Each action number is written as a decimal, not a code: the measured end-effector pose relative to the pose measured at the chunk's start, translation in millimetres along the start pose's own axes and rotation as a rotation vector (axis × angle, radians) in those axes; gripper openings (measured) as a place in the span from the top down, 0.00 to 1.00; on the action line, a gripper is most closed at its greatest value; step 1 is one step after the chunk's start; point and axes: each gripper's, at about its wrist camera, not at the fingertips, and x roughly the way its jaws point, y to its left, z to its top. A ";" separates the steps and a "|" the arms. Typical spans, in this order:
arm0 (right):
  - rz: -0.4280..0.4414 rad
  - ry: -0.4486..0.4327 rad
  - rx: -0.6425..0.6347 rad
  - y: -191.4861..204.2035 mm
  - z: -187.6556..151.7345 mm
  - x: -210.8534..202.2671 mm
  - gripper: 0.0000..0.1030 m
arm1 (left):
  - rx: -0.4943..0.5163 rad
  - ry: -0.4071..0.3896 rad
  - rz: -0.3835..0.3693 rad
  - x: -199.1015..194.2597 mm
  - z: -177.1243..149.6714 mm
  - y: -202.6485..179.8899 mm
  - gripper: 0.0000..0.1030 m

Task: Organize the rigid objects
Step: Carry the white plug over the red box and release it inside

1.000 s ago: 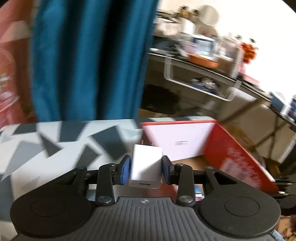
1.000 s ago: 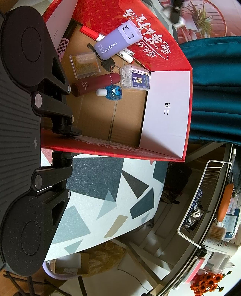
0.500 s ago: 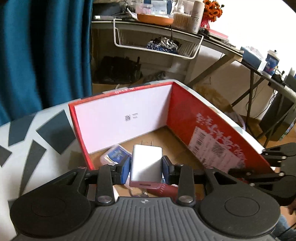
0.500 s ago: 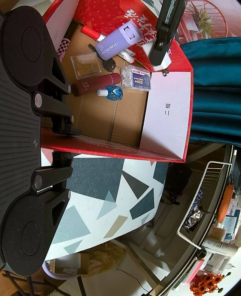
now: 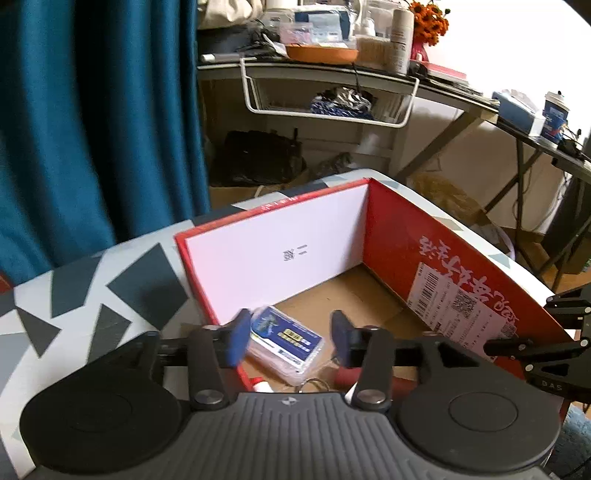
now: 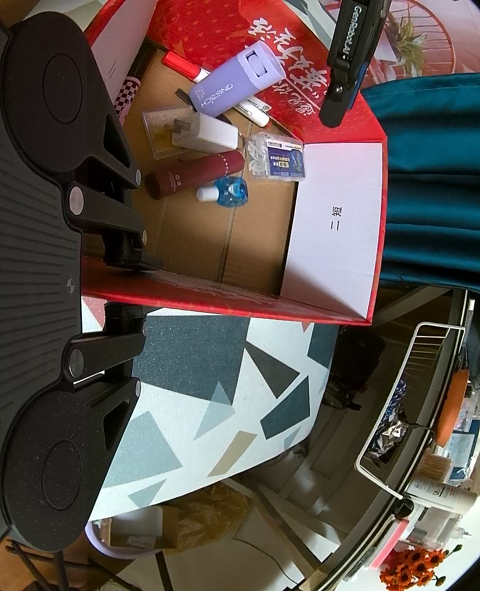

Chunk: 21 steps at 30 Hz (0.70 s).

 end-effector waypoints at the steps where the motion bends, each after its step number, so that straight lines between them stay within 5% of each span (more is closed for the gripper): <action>1: 0.000 0.000 0.002 -0.5 -0.2 0.1 0.87 | 0.000 -0.008 0.002 -3.4 0.4 0.0 0.44; 3: 0.001 -0.001 0.006 -0.5 -0.1 0.2 0.87 | -0.001 -0.020 0.012 -11.2 1.6 -0.7 0.39; 6: 0.001 -0.001 0.008 -1.0 -0.3 0.1 0.87 | -0.005 -0.051 0.080 -26.1 3.7 -1.9 0.07; 7: 0.002 -0.001 0.009 -1.3 -0.3 0.1 0.87 | -0.011 -0.068 0.096 -32.1 4.1 -0.8 0.05; 17: 0.004 -0.041 0.028 -4.3 8.2 -14.7 0.83 | -0.110 -0.113 0.311 -96.1 15.7 15.2 0.00; 21: -0.013 -0.096 0.033 -4.1 18.5 -36.4 0.58 | -0.160 -0.131 0.363 -129.9 16.9 19.2 0.00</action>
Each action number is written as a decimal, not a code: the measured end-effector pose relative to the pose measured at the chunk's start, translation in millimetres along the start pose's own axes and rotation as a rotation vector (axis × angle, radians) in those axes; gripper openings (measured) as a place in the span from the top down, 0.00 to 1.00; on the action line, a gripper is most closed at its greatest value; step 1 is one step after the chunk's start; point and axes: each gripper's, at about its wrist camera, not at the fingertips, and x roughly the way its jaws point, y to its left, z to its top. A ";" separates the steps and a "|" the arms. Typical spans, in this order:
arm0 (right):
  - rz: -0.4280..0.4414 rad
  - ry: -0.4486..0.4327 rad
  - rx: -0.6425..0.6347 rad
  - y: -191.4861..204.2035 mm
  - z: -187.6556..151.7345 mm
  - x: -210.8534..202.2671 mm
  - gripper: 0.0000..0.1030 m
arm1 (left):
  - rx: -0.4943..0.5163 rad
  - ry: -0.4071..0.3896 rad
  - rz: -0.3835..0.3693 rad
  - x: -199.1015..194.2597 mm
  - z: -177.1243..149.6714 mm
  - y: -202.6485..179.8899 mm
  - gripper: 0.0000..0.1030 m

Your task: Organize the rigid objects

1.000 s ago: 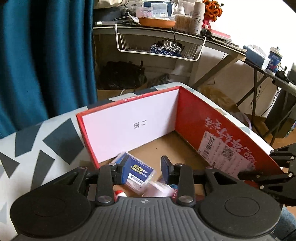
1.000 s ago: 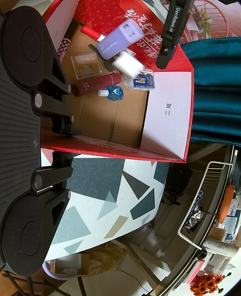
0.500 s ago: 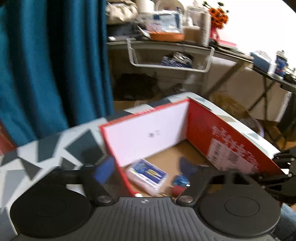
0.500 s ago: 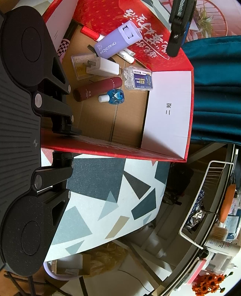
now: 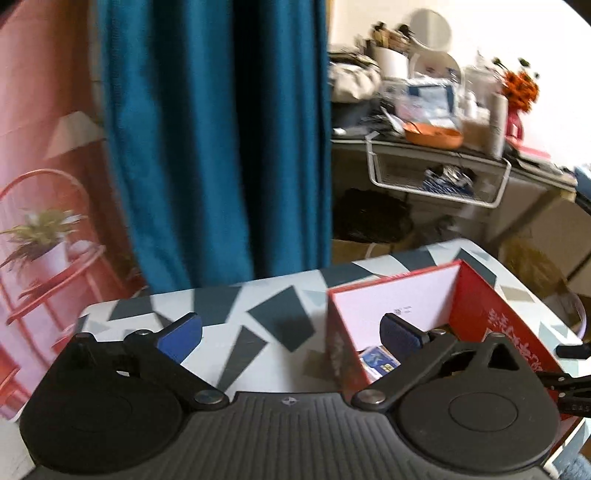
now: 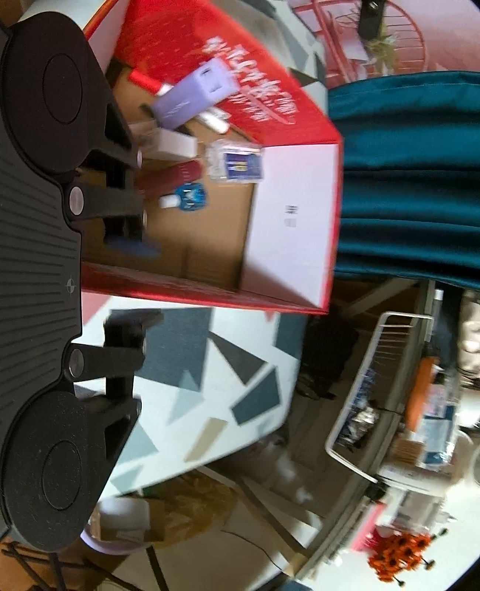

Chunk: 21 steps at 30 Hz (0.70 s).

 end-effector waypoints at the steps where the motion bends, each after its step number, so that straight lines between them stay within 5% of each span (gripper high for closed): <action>1: -0.002 -0.016 0.007 -1.1 3.5 -6.9 0.46 | -0.020 -0.006 0.010 -9.8 1.2 4.5 0.00; 7: 0.028 -0.161 0.038 -1.8 27.9 -71.3 0.00 | -0.141 -0.032 0.055 -65.7 8.0 28.4 0.00; 15: 0.091 -0.358 0.021 22.7 53.2 -172.0 0.00 | -0.165 -0.161 0.054 -161.0 -3.0 37.6 0.00; 21: 0.112 -0.452 0.032 46.6 53.0 -232.1 0.00 | -0.122 -0.216 0.190 -222.6 -17.5 25.2 0.00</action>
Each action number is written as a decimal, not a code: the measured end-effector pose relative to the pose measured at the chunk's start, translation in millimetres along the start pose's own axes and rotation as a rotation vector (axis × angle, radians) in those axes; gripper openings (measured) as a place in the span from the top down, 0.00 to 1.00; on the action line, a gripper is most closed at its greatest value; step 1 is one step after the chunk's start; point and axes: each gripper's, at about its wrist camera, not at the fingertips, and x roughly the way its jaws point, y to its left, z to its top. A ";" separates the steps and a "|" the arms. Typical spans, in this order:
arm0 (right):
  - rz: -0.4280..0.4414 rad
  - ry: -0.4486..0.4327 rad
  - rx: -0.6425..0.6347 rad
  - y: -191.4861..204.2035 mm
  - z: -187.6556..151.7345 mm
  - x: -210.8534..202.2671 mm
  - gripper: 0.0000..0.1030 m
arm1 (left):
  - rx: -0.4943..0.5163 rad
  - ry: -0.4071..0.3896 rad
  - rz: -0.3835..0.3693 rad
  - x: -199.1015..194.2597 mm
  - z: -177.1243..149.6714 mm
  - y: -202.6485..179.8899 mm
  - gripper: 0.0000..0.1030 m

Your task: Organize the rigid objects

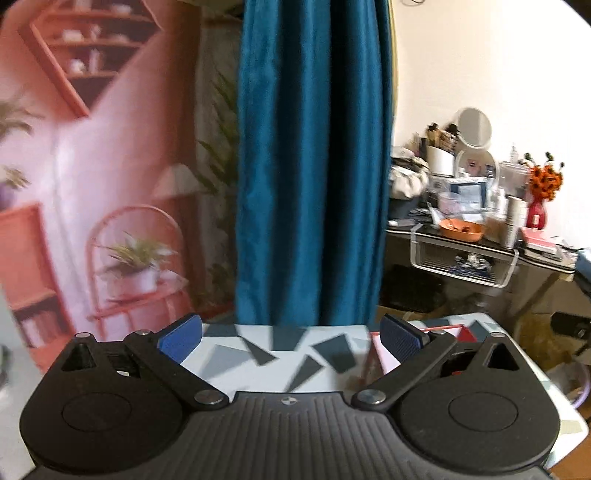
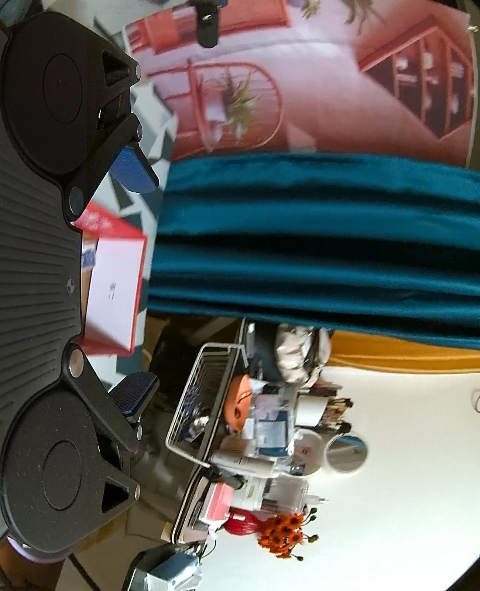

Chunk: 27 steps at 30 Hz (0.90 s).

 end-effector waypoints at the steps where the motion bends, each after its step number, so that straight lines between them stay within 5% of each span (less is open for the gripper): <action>1: 0.005 -0.008 0.003 4.1 1.0 -6.3 0.00 | 0.007 -0.004 0.019 -6.9 -0.1 -0.2 0.00; 9: 0.018 -0.034 0.039 28.2 2.7 -54.2 0.00 | 0.000 -0.006 0.064 -50.0 -3.8 6.5 0.00; 27: 0.022 -0.064 0.055 37.7 0.6 -82.8 0.00 | -0.068 -0.035 0.073 -55.0 -12.4 8.9 0.00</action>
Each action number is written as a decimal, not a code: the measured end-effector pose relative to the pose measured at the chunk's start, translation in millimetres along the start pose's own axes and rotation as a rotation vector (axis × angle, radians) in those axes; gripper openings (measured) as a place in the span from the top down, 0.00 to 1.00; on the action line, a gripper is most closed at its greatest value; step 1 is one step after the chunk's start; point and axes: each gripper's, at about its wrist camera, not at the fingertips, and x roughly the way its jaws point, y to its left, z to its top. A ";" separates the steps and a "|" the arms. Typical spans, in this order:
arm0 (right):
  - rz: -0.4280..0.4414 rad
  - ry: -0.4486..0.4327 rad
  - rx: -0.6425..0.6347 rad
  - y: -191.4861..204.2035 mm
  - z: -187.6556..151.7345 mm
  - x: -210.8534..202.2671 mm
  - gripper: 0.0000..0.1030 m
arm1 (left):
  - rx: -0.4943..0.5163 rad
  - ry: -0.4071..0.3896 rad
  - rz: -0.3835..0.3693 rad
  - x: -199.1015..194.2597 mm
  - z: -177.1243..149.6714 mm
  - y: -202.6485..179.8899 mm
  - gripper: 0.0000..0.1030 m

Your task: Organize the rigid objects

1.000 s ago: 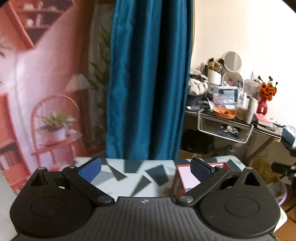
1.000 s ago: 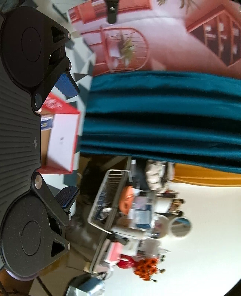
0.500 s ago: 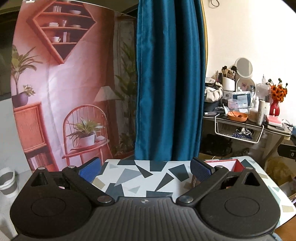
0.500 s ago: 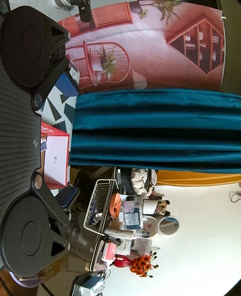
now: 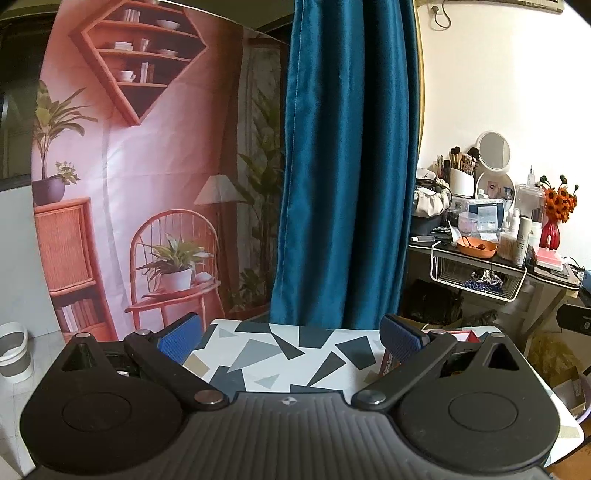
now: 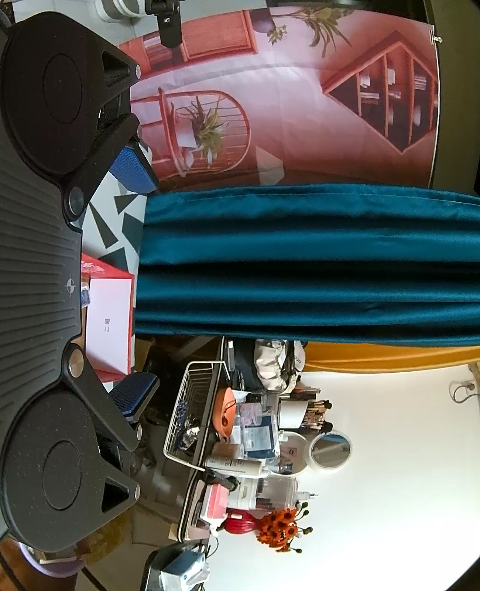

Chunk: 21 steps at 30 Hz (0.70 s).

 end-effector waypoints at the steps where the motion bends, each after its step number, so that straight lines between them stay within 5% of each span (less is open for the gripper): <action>1: -0.002 0.000 -0.001 0.2 -0.6 0.0 0.00 | 0.000 0.000 0.003 -1.2 -0.6 -0.7 0.00; 21: 0.002 0.015 0.017 0.0 -6.5 4.2 0.00 | -0.001 0.010 0.012 -0.9 -2.5 -0.6 0.00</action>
